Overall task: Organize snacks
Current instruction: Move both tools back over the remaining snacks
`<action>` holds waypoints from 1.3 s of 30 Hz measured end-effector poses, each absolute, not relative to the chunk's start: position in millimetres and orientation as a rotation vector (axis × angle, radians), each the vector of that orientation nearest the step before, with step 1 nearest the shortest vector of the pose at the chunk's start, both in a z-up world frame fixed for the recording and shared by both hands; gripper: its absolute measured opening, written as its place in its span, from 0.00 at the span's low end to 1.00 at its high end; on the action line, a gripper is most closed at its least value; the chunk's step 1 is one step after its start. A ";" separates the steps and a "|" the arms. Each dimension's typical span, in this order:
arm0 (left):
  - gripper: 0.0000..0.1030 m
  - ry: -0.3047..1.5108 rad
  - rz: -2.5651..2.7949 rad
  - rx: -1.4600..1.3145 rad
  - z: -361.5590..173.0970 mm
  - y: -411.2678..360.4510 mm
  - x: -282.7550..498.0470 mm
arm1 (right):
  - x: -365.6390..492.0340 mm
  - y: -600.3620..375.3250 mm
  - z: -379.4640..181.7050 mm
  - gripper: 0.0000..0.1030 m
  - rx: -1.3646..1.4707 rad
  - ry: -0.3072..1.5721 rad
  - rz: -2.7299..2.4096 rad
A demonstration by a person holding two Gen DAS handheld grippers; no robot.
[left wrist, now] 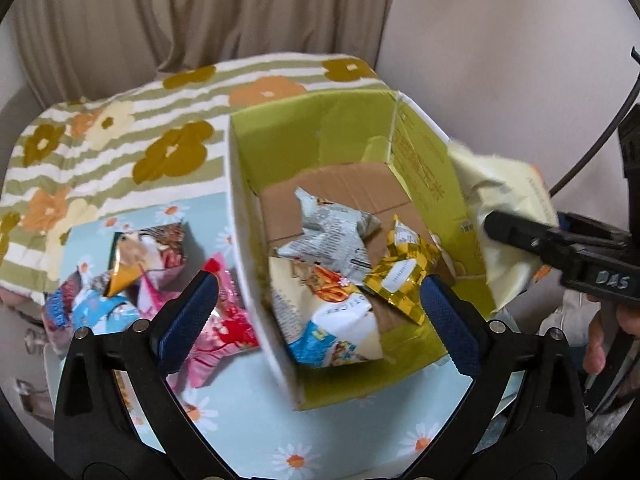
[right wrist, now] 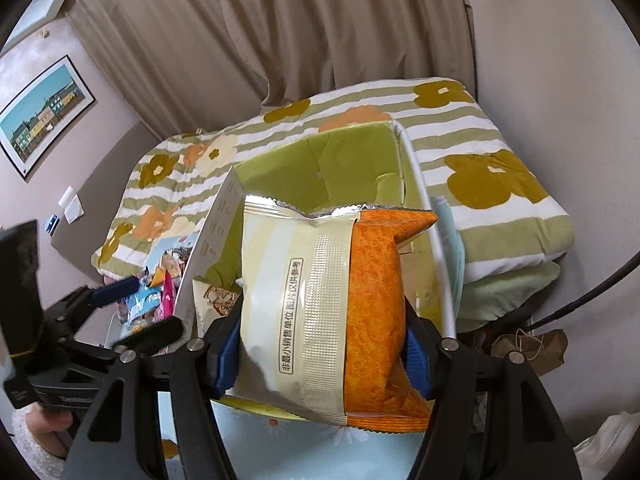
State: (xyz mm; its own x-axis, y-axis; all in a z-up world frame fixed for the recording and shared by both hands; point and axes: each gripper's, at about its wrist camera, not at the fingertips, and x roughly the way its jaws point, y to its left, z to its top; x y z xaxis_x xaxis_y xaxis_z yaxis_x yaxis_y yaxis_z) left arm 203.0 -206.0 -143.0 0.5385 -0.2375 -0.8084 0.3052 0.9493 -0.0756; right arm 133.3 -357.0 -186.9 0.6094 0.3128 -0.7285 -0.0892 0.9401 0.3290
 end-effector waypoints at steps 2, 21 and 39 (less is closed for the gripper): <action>0.98 0.948 -0.310 0.068 -140.8 -200.4 203.7 | 136.7 -354.0 -192.7 0.63 0.268 0.902 0.236; 0.98 0.906 -0.224 -0.007 -138.8 -167.0 172.9 | 116.2 -337.4 -181.7 0.99 0.169 0.834 0.306; 0.98 0.850 -0.007 -0.118 -122.3 -64.1 137.8 | 110.1 -270.4 -156.8 1.00 0.091 0.767 0.452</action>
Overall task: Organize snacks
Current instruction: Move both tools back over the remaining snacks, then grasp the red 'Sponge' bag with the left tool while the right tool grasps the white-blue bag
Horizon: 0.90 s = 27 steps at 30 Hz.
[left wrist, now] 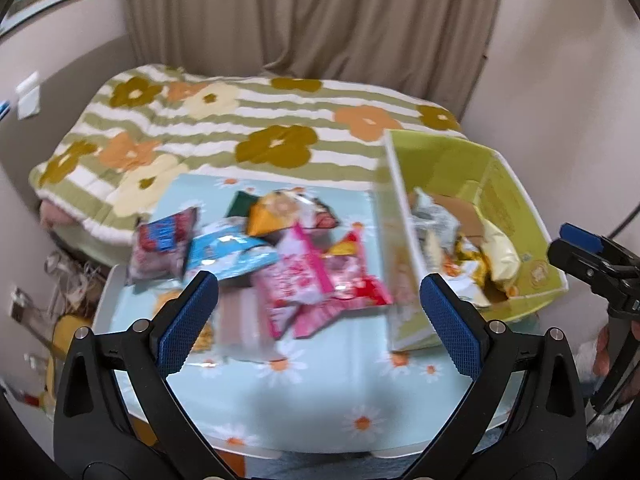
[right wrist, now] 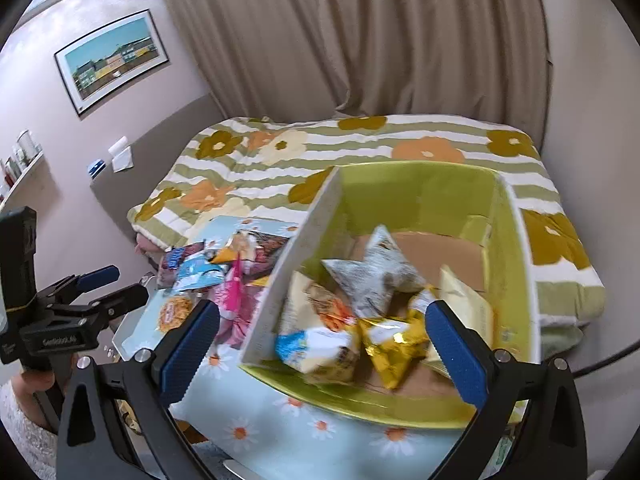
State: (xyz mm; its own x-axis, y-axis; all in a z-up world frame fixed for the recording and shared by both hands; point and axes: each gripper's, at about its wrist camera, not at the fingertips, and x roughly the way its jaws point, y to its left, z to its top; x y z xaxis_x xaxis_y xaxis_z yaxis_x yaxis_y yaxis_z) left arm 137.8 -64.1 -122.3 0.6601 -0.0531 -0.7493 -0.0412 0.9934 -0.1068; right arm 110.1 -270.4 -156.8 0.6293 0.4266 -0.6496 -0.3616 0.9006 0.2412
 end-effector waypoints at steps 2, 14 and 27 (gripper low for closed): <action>0.98 0.852 0.011 -0.136 -124.0 -44.3 138.4 | 113.2 -256.3 -156.2 1.00 0.089 0.766 0.461; 0.98 0.918 0.007 -0.101 -144.1 79.5 163.4 | 142.3 -159.4 -160.6 1.00 0.123 0.800 0.445; 0.98 1.036 -0.158 0.091 -189.4 155.5 213.0 | 179.8 -54.8 -188.7 1.00 0.102 0.912 0.391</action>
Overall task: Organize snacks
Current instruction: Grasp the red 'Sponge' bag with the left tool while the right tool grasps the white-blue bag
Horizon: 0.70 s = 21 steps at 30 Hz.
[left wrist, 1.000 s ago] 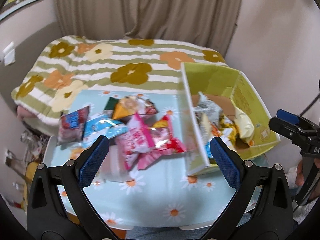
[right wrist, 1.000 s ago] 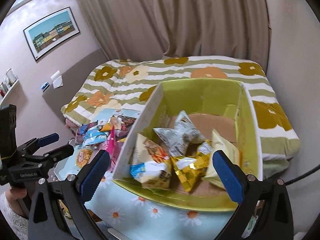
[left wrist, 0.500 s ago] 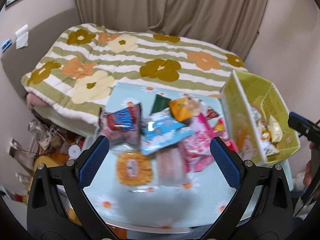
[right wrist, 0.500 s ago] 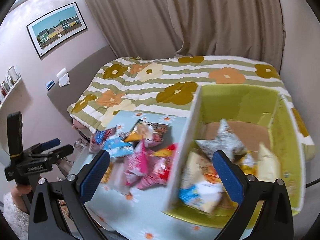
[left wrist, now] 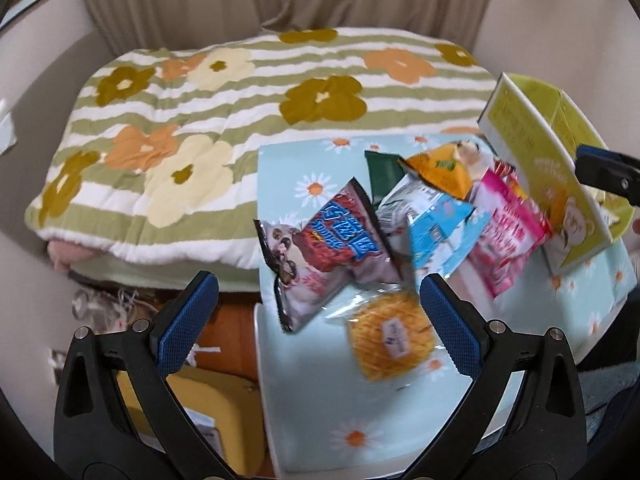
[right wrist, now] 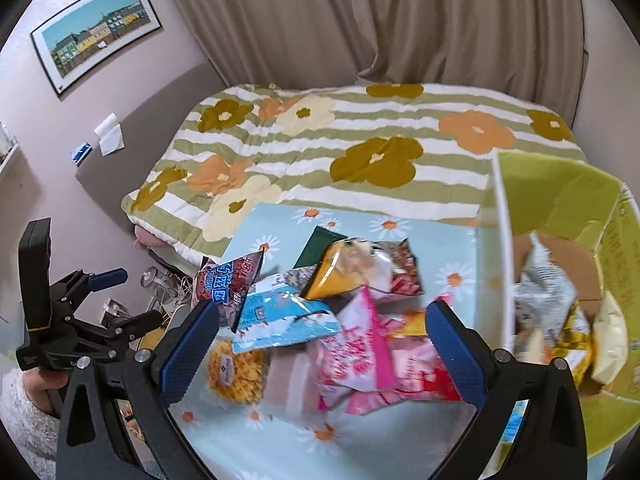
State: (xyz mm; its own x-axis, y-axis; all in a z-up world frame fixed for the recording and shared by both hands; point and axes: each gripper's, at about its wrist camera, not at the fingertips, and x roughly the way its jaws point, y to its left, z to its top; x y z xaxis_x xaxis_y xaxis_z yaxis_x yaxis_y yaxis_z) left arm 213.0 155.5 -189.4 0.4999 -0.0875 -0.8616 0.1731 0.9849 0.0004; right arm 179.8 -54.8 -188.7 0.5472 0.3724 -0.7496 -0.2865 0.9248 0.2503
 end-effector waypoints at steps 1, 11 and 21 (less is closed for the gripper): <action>0.98 1.041 -0.176 0.099 -192.3 158.0 217.0 | 183.6 -49.0 -191.7 1.00 0.106 0.924 0.379; 0.98 1.115 -0.408 0.335 -237.9 155.5 265.9 | 201.8 2.1 -220.9 0.99 0.054 1.000 0.346; 0.98 1.160 -0.575 0.531 -273.2 130.6 292.4 | 207.5 27.4 -248.5 0.99 -0.043 1.006 0.417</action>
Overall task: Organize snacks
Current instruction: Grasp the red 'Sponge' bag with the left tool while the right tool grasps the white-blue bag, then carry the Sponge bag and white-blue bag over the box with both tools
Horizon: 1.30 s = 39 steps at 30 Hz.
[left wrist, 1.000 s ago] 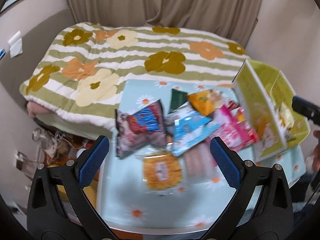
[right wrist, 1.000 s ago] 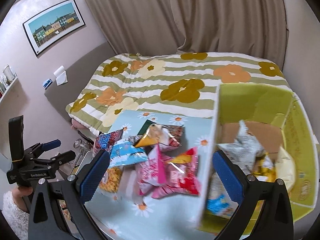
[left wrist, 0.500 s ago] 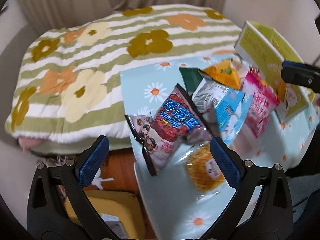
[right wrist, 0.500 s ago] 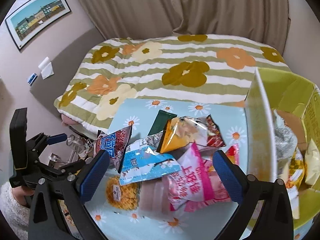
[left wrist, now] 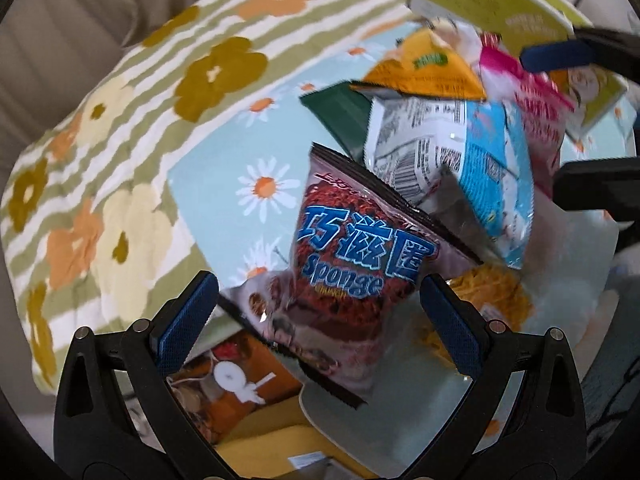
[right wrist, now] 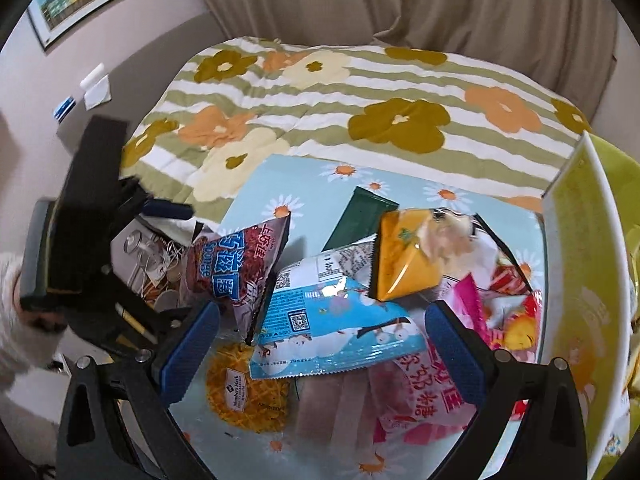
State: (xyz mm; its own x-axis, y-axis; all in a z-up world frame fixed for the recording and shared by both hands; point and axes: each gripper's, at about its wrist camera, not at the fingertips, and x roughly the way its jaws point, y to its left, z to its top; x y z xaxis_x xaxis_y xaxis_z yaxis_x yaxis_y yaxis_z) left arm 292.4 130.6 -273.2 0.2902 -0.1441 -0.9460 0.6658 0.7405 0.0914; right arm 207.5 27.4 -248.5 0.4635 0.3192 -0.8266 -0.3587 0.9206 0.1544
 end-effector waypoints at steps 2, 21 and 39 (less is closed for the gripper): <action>0.98 1.180 -0.600 0.548 -280.5 126.6 295.0 | 208.7 31.1 -250.0 0.99 -0.065 0.997 0.436; 0.56 1.259 -0.623 0.434 -301.2 133.0 303.0 | 242.5 57.6 -280.2 0.85 -0.203 1.092 0.513; 0.56 1.243 -0.544 0.309 -280.3 150.1 305.1 | 245.5 65.0 -300.3 0.55 -0.266 1.166 0.508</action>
State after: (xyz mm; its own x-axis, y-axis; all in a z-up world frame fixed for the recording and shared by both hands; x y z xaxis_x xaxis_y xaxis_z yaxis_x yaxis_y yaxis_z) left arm 305.1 150.1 -280.3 0.2187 -0.2217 -0.9503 0.5477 0.8339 -0.0685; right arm 245.5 65.0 -300.3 0.2985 0.2427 -0.9230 -0.5111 0.8574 0.0601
